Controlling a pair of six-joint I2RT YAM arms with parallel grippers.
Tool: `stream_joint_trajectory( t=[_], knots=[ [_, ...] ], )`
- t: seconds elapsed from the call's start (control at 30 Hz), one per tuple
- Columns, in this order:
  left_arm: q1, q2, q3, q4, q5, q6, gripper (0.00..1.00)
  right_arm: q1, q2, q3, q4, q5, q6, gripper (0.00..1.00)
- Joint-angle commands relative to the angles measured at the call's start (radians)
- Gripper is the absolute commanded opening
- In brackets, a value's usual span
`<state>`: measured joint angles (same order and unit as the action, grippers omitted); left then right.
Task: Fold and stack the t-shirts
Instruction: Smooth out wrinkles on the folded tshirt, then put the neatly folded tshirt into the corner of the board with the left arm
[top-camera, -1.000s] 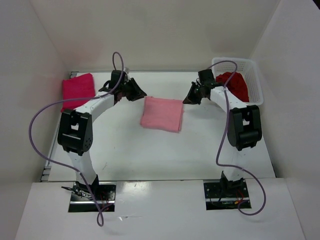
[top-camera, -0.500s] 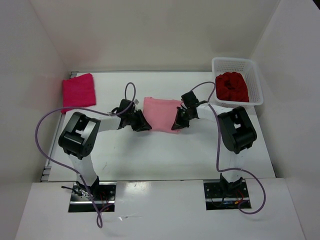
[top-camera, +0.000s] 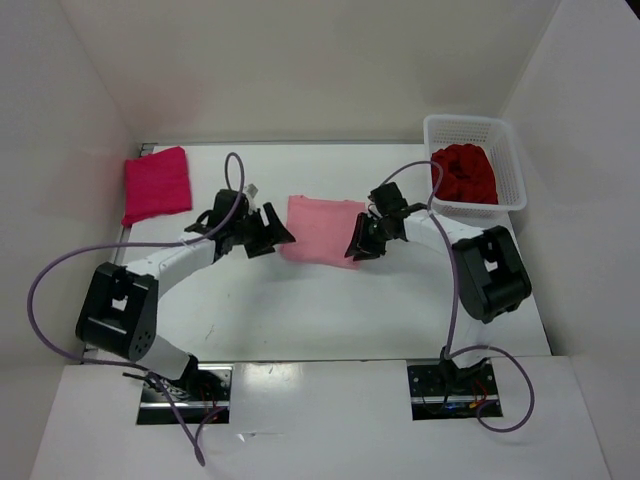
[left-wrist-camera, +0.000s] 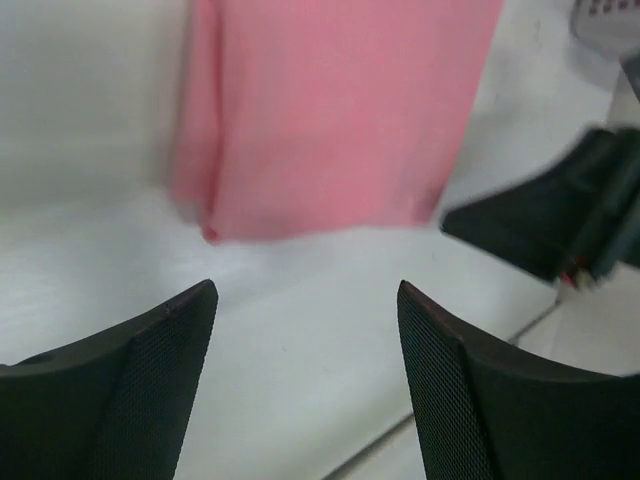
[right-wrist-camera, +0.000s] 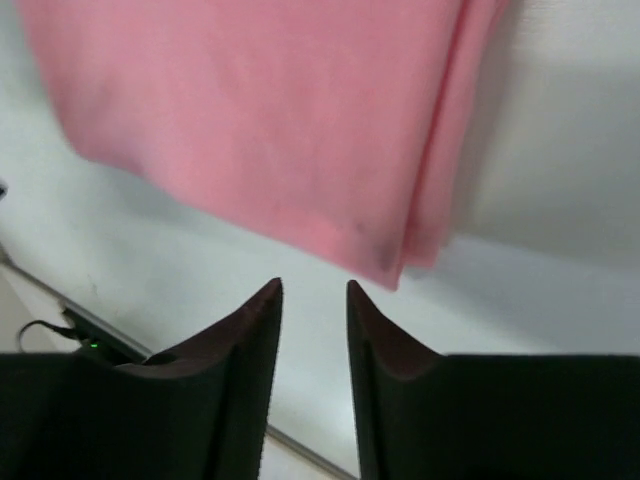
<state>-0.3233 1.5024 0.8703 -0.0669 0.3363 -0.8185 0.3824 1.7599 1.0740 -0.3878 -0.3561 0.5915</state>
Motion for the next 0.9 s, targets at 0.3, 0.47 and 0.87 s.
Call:
stream_joint_trajectory(
  t=[0.3, 0.47, 0.87],
  knots=[
    [0.049, 0.468, 0.364, 0.052, -0.037, 0.219, 0.80, -0.046, -0.215, 0.032, -0.068, -0.057, -0.059, 0.44],
    [0.049, 0.597, 0.417, 0.111, 0.065, 0.230, 0.72, -0.066, -0.269, 0.014, -0.068, -0.067, -0.059, 0.44],
    [-0.057, 0.638, 0.715, 0.115, 0.185, 0.134, 0.00, -0.175, -0.312, -0.005, -0.056, -0.173, -0.016, 0.44]
  ],
)
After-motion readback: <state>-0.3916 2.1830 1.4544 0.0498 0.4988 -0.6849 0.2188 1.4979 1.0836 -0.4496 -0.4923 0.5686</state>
